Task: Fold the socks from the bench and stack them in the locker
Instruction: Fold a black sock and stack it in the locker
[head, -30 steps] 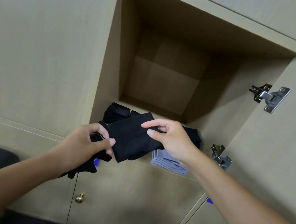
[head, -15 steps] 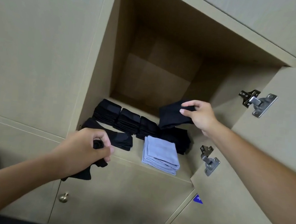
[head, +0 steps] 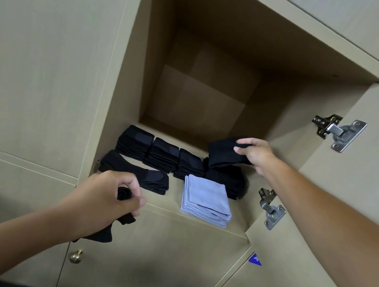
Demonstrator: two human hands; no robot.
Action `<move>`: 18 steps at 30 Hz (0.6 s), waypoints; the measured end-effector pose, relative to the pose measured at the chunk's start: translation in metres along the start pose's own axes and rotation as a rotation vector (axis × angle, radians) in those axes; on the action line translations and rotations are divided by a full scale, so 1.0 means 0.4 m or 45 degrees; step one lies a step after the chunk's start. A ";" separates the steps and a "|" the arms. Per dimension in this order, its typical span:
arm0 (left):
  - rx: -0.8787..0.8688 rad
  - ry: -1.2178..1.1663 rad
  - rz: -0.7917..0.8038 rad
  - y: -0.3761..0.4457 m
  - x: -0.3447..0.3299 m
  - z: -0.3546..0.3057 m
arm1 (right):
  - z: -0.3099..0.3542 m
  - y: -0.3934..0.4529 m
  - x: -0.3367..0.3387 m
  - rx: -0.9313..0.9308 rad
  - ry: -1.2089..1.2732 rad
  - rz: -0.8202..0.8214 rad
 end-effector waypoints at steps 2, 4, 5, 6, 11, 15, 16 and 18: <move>-0.001 -0.003 -0.006 0.000 -0.003 -0.004 | -0.025 0.016 -0.004 -0.073 0.033 -0.004; 0.001 -0.005 -0.009 -0.001 -0.004 -0.005 | -0.041 0.022 -0.007 -0.122 0.046 0.010; 0.004 -0.004 -0.006 -0.001 -0.005 -0.005 | -0.044 0.023 -0.007 -0.119 0.019 0.018; 0.008 -0.002 -0.003 -0.001 -0.005 -0.005 | -0.046 0.024 -0.005 -0.108 -0.019 0.024; 0.022 -0.001 -0.003 0.004 -0.009 -0.002 | -0.079 0.031 0.013 -0.097 -0.229 0.017; 0.013 0.025 -0.006 0.004 -0.012 0.000 | -0.097 0.037 0.008 -0.096 -0.286 0.009; 0.014 0.026 -0.003 0.003 -0.013 0.001 | -0.100 0.041 0.003 -0.092 -0.289 0.012; 0.015 0.019 0.000 0.004 -0.013 0.003 | -0.106 0.048 -0.004 -0.080 -0.308 0.016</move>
Point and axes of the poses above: each hand's wrist, its own y-axis towards the middle knuckle, its own x-axis out of the back of the hand, z = x × y, the point moved 9 cm from there along y, towards the middle knuckle, and after that the axes turned 13 degrees about y, right-handed, at the moved point
